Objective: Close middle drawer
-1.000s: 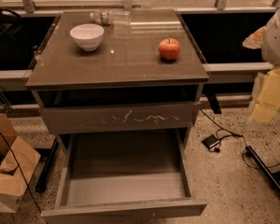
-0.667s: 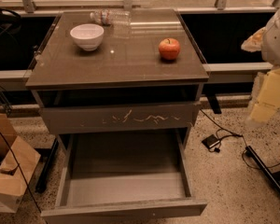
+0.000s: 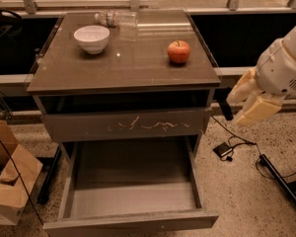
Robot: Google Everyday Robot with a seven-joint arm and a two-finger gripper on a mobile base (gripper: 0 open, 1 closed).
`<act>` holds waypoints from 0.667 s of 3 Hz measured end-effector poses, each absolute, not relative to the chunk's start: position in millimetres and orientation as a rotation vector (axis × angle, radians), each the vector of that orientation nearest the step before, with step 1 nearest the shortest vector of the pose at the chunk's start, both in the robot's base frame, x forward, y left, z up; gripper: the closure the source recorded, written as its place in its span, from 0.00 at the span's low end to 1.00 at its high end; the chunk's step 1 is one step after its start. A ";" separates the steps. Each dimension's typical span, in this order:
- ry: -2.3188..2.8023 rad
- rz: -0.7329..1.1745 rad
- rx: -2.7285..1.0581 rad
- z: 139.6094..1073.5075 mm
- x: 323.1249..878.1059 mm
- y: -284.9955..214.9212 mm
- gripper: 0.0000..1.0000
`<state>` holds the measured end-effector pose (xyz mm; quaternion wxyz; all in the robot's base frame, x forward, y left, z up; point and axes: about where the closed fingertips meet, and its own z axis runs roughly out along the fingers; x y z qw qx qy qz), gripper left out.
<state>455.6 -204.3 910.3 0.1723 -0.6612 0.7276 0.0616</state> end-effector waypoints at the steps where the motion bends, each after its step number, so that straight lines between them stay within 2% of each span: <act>1: 1.958 0.396 -1.937 853.5 443.7 -197.9 0.77; 2: 1.980 0.559 -1.934 775.9 421.2 -189.5 1.00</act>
Offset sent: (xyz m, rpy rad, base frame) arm -0.0491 0.0247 -0.2332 0.2545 0.2992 0.0648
